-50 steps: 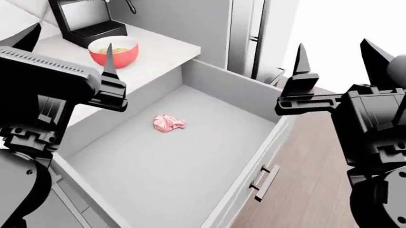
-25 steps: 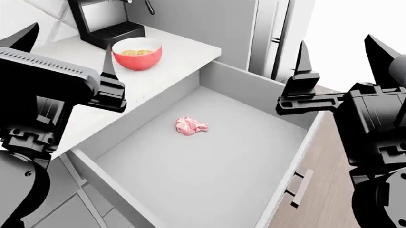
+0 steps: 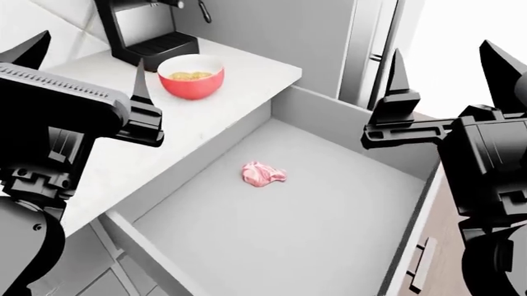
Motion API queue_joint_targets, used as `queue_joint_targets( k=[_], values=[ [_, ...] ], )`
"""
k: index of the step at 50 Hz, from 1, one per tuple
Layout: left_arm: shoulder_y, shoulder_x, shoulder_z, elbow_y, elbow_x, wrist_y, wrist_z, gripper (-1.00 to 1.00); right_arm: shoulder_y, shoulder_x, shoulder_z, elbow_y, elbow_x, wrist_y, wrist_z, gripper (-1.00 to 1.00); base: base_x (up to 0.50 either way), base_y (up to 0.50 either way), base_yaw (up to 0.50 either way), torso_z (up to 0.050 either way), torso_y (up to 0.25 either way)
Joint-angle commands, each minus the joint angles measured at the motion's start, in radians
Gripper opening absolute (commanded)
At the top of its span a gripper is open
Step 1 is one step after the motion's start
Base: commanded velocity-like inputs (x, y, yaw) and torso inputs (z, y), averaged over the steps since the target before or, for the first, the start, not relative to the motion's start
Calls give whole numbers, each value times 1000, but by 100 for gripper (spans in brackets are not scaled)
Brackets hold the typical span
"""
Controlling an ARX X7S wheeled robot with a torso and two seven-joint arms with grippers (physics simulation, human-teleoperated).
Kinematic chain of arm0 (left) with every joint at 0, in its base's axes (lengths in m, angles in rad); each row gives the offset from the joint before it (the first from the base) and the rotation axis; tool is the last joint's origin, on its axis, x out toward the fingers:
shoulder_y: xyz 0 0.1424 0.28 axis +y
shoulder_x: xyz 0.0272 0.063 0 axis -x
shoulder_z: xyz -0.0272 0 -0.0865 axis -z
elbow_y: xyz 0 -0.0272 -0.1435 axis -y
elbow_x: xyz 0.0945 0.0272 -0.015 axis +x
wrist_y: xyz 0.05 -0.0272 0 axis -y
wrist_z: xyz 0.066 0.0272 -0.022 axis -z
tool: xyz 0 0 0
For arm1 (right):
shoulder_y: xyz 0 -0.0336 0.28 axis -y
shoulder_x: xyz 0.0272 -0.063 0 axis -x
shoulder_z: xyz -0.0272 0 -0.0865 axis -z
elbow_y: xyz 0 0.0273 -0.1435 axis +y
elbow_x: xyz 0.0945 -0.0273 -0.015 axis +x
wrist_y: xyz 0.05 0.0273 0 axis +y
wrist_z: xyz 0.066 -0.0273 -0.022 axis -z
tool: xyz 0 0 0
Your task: Place the bar in the bowl and close the drawer.
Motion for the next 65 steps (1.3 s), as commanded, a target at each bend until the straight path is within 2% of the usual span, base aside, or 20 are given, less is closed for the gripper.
queue_joint_targets(
  k=[1, 29, 46, 56, 65],
  values=[
    [5, -6, -3, 2, -3, 3, -2, 100, 5, -2, 4, -6, -3, 10, -4, 100, 192, 19, 0, 0, 0],
    [-22, -1, 30, -16, 2, 7, -10, 100, 5, 11, 16, -19, -2, 13, -7, 100, 142, -92, 0, 0, 0],
    [-13, -8, 24, -11, -5, 11, -14, 100, 19, 34, 31, -34, 16, 26, 4, 100, 0, 0, 0, 0, 0],
    [-12, -10, 19, -3, -15, 6, -15, 100, 25, 137, 46, -83, 29, 26, 25, 100, 0, 0, 0, 0, 0],
    [-26, -3, 31, -6, -21, 4, -16, 100, -9, 329, 39, -142, 33, -33, 26, 100, 0, 0, 0, 0, 0]
  ],
)
